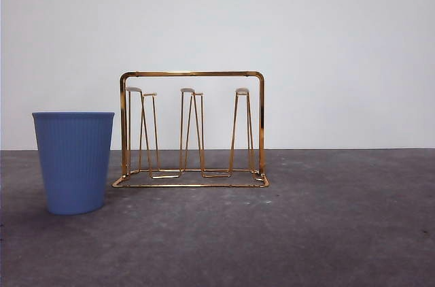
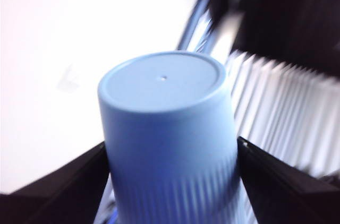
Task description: Pick up cup 1,put cup 1 in the cup rack,pick up cup 2,put cup 2 in the cup rack
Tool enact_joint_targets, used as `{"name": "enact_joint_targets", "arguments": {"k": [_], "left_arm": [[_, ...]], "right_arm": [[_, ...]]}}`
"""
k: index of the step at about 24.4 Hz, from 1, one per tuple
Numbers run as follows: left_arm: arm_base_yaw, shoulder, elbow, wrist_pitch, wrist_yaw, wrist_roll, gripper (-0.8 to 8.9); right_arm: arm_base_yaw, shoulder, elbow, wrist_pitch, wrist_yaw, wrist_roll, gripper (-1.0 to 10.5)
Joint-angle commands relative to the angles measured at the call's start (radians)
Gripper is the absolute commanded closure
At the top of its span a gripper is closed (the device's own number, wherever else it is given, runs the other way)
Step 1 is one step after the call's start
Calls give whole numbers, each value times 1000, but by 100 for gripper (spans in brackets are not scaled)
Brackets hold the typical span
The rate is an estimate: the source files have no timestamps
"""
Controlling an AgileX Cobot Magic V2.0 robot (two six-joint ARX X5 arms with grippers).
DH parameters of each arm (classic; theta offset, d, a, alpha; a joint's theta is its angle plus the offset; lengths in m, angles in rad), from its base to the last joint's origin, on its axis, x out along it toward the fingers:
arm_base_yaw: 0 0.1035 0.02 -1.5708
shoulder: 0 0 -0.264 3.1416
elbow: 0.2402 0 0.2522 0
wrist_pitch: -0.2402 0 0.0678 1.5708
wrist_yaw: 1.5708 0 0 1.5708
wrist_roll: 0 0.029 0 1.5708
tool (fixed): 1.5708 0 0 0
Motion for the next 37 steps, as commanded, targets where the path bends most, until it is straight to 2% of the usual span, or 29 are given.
{"name": "enact_joint_targets", "arguments": {"k": [1,3,6,9,15,23,26,32,37], "left_arm": [[-43,1,3,-145,-94,228,821],[-81,7,3,-238,-199,324,821],[-142,32,3,-304,-335,407,821],[-194,78,3,-313,-463,449,821],[-246,206,8,-309,-684,452,821],[-248,392,115,-318,-801,486,821],[-248,444,171,-354,-877,498,821],[-248,477,195,-391,-977,482,821],[-243,486,195,-373,-988,480,821]], "right_arm": [[0,-17,-5,-16,19,-6,726],[0,-31,-5,-22,23,-5,726],[0,-41,-5,-22,23,-5,726],[0,-41,-5,-26,25,-6,726],[0,-40,-5,-62,26,-6,726],[0,-40,-5,-78,26,-8,726],[0,-40,-5,-79,26,-10,726],[0,-40,-5,-93,26,-17,726],[0,-40,-5,-96,26,-31,727]]}}
